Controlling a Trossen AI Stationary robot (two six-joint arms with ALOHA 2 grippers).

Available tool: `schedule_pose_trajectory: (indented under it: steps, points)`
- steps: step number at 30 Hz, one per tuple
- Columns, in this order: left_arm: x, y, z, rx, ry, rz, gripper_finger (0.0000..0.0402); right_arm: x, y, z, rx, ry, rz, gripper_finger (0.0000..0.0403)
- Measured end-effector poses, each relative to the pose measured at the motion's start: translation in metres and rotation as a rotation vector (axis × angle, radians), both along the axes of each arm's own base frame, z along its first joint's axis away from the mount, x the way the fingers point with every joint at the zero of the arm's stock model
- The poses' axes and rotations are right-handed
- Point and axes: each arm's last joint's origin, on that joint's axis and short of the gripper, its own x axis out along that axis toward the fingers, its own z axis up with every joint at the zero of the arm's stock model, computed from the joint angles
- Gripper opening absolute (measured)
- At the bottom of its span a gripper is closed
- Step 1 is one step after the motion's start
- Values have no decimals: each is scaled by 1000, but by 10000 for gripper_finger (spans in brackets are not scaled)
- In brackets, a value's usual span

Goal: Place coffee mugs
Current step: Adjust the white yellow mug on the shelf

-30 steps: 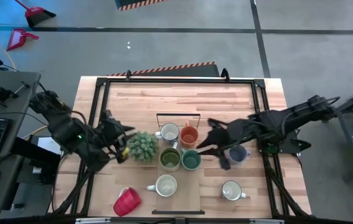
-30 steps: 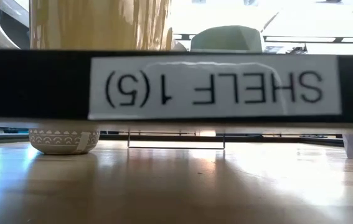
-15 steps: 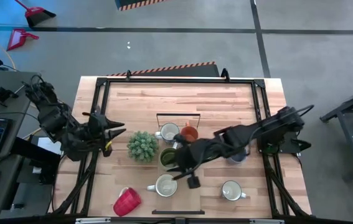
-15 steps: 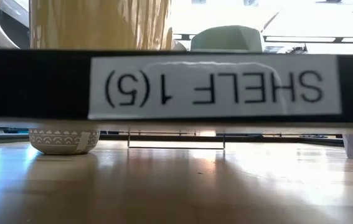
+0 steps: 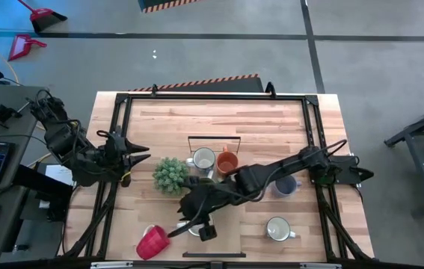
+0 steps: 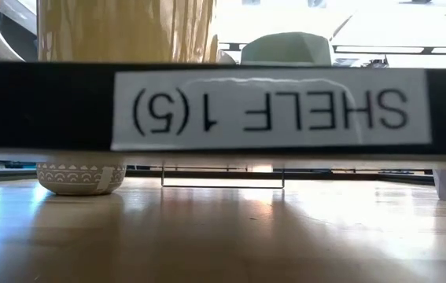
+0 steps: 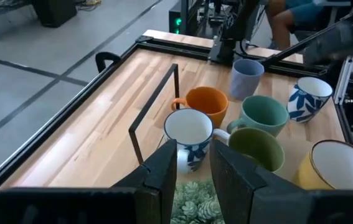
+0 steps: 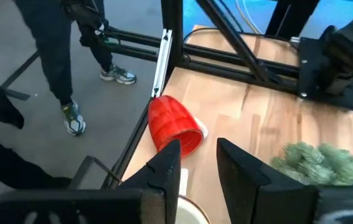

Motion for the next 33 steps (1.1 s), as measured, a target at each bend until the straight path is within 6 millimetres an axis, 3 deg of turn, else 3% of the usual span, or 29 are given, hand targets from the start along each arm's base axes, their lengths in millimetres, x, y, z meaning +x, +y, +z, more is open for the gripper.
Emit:
schedule_pose_trajectory:
  steps: [4, 12, 19, 33]
  points:
    - [0, 1, 0, 7, 2, -4, 87, 9, 1, -19, 46, 20, 10, 87]
    - [0, 0, 0, 1, 5, -9, 87, 8, 6, -26, 31, 50, -25, 87]
    - [0, -1, 0, -18, 16, -24, 87, -11, 8, -43, -20, 302, -104, 87]
    - [0, 0, 0, -3, 21, -31, 87, -32, 49, -39, 36, 327, -13, 87]
